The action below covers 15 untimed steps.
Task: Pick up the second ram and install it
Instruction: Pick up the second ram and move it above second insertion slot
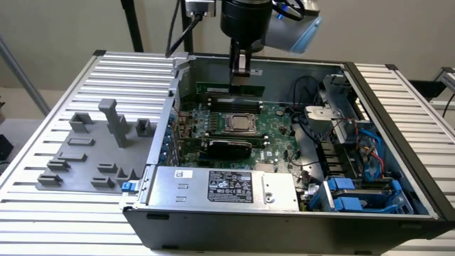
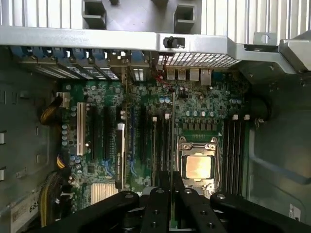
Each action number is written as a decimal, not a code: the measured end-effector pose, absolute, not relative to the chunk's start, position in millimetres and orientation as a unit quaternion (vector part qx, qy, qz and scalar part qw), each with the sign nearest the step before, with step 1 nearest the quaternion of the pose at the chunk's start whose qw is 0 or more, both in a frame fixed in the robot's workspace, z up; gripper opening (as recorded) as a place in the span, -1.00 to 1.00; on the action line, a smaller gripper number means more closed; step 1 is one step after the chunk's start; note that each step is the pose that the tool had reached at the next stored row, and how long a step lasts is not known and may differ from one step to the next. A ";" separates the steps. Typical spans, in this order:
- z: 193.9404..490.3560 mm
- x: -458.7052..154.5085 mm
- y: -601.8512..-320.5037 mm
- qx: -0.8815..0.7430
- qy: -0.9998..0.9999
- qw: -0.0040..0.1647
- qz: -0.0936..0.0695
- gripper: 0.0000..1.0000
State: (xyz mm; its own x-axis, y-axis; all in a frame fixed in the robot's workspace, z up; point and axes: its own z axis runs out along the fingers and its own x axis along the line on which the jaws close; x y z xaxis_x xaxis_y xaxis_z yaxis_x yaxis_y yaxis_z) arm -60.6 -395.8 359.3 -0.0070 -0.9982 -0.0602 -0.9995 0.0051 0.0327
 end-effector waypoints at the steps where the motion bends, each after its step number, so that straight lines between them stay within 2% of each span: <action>1: 357.5 -57.1 -393.7 -0.705 0.709 0.010 0.033 -0.73; 9: 344.3 -35.7 -375.8 -0.705 0.709 0.010 0.033 -0.73; 15: 342.3 -33.8 -373.7 -0.705 0.709 0.010 0.032 -0.73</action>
State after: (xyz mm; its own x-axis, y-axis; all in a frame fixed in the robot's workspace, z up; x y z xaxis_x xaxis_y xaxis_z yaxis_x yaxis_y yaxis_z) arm -33.8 -373.7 342.3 -0.0069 -0.9982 -0.0601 -0.9995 0.0051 0.0314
